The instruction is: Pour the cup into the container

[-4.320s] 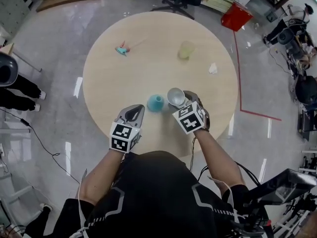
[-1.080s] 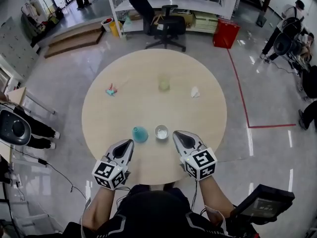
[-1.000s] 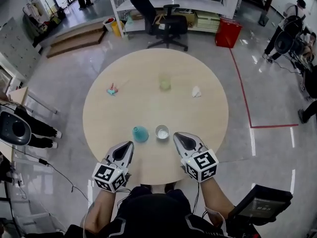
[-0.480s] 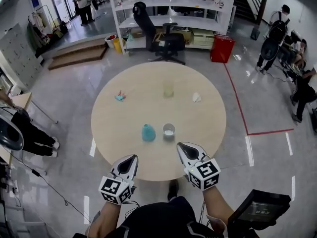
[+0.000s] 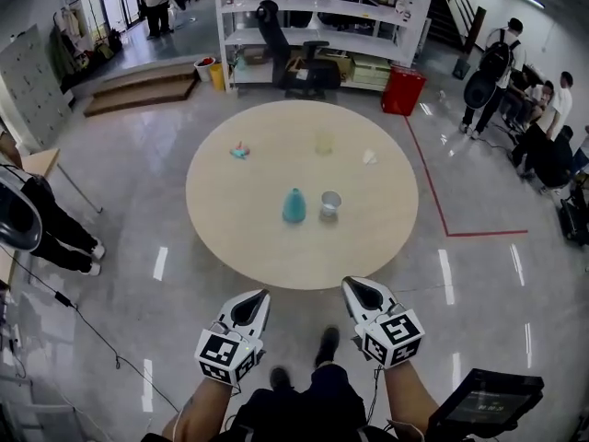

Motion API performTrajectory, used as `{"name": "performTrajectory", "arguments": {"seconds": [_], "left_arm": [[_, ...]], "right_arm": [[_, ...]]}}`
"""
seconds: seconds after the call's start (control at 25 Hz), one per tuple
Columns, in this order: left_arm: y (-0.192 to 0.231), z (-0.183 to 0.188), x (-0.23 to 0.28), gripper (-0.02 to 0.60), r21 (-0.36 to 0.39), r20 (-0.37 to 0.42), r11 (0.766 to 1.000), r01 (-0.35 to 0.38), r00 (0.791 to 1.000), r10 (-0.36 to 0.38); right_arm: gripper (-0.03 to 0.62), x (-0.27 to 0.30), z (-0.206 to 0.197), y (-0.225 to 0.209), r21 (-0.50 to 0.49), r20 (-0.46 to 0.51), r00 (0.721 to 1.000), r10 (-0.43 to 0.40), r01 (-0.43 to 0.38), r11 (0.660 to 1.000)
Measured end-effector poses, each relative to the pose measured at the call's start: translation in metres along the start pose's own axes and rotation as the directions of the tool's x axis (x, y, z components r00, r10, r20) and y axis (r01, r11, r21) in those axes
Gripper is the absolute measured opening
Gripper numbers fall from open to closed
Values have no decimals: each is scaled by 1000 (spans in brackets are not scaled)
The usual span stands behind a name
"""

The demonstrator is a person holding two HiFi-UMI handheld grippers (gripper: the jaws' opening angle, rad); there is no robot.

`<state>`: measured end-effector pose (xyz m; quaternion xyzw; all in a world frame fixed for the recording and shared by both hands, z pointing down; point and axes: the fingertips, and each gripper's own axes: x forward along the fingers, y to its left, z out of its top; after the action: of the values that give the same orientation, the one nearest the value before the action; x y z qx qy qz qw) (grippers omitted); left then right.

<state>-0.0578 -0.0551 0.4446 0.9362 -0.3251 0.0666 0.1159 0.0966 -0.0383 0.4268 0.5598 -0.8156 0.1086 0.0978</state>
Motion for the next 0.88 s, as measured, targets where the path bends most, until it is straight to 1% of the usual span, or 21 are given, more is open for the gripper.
{"name": "performTrajectory", "arguments": {"seconds": [0.12,0.24,0.36,0.52,0.68,0.88], "left_arm": [[-17,5,-24,0,-5,10,999,32,999,-32],[-35,10,-47,0,16,25,1000,20,999,-20],[-62,7,-72,0,9,35,1000,14,999,-15],[-114,-3,-96,0,16,39,1000,22,999,-23],[-179,-19,-125,0,9,32,1000,20,999,-20],[-255,-45,-163,0,1,-2,1000,9,1000,-9]], "right_arm": [[11,-28,9,23,-21,28,1000,-7,7,1000],[11,-58,11,36,-26,50,999,-11,13,1000],[11,-97,6,44,-21,81,997,-21,23,1000],[11,-147,-8,56,-2,106,994,-14,14,1000],[11,-210,-24,72,-17,110,994,9,-7,1000],[9,-284,-55,87,-7,102,994,31,-30,1000]]}}
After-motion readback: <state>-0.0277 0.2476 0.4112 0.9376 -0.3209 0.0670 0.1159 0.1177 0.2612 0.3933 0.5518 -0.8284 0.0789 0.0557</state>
